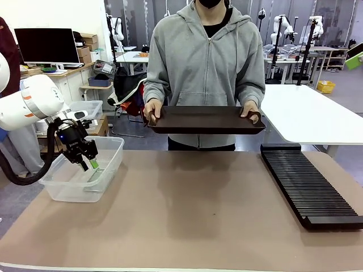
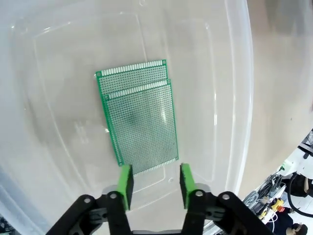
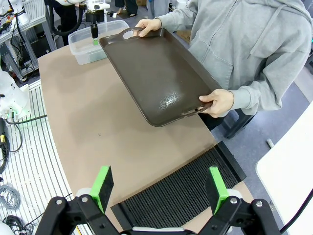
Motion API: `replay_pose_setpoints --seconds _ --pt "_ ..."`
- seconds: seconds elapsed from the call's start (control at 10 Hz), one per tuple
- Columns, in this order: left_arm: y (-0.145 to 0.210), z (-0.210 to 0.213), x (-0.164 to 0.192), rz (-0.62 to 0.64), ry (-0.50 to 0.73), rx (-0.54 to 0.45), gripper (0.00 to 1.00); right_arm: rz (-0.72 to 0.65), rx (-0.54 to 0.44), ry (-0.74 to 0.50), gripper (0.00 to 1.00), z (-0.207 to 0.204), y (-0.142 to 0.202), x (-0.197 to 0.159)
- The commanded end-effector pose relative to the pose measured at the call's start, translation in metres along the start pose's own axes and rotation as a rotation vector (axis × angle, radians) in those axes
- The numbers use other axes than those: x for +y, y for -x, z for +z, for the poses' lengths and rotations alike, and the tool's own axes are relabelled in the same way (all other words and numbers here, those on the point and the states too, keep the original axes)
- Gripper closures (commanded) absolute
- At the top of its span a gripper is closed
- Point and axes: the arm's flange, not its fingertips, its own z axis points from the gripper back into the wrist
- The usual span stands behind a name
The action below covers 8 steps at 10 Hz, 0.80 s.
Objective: Sort PCBs into racks and boxes based on the side picked up.
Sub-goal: If the short side of the Blank PCB is picked up, insert it into the PCB Rack ; if the long side is picked up, place it in the Organizing box.
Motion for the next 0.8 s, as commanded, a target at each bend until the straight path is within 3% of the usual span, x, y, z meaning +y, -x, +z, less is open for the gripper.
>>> replay_pose_setpoints --seconds 0.0,0.1,0.7 --pt "0.0047 0.007 -0.0006 -0.003 -0.058 0.018 0.0 0.008 -0.011 -0.018 0.0 -0.0019 0.0003 0.0009" --pt "0.0051 0.0103 -0.0026 -0.014 -0.06 0.018 0.13 0.008 -0.011 -0.018 0.0 -0.0019 0.0003 0.0009" --pt "0.002 0.006 0.0001 -0.015 -0.035 0.009 0.13 0.008 -0.011 -0.018 0.0 -0.0019 0.0003 0.0009"
